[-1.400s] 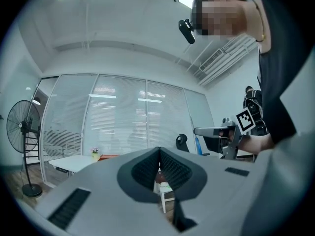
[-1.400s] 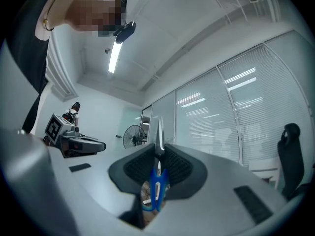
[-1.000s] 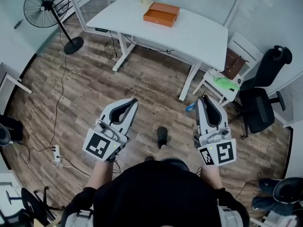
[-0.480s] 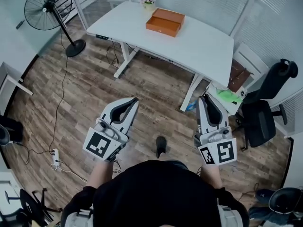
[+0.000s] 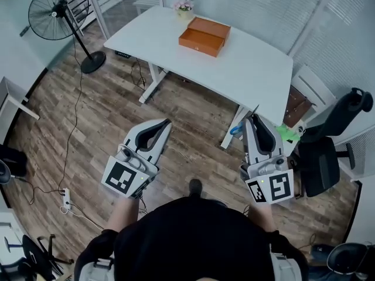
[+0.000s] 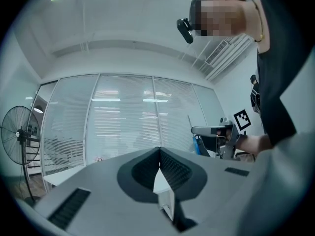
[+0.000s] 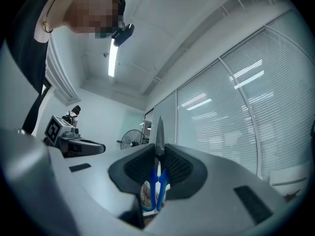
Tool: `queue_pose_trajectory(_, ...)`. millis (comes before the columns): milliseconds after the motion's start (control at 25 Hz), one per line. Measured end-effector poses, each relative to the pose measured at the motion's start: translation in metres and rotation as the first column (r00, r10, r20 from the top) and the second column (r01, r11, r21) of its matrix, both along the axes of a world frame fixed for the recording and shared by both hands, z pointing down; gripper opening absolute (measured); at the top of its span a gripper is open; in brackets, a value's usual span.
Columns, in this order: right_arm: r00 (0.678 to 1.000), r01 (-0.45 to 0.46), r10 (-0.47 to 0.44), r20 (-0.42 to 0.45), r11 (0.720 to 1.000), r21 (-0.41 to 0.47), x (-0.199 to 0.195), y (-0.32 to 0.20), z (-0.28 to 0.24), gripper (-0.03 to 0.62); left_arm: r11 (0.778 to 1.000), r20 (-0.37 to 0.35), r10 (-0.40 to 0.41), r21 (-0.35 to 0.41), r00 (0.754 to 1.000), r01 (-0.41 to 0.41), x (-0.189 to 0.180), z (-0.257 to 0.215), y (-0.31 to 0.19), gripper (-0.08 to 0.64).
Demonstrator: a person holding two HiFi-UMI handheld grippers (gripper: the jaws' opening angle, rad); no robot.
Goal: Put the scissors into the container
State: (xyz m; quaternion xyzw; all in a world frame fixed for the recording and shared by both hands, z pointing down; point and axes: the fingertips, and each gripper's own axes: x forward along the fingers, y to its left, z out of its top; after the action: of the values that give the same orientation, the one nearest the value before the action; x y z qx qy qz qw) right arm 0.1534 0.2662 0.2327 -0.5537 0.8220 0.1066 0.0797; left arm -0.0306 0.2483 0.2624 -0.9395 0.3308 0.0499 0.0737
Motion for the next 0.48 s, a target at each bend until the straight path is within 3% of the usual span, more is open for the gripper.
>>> queue_pose_trajectory(480, 0.998, 0.060, -0.060, 0.000, 0.998, 0.001, 0.033, -0.065, 0.002, 0.066, 0.999, -0.012, -0.044, -0.014, 0.999, 0.044, 0.037, 0.004, -0.059, 0.014)
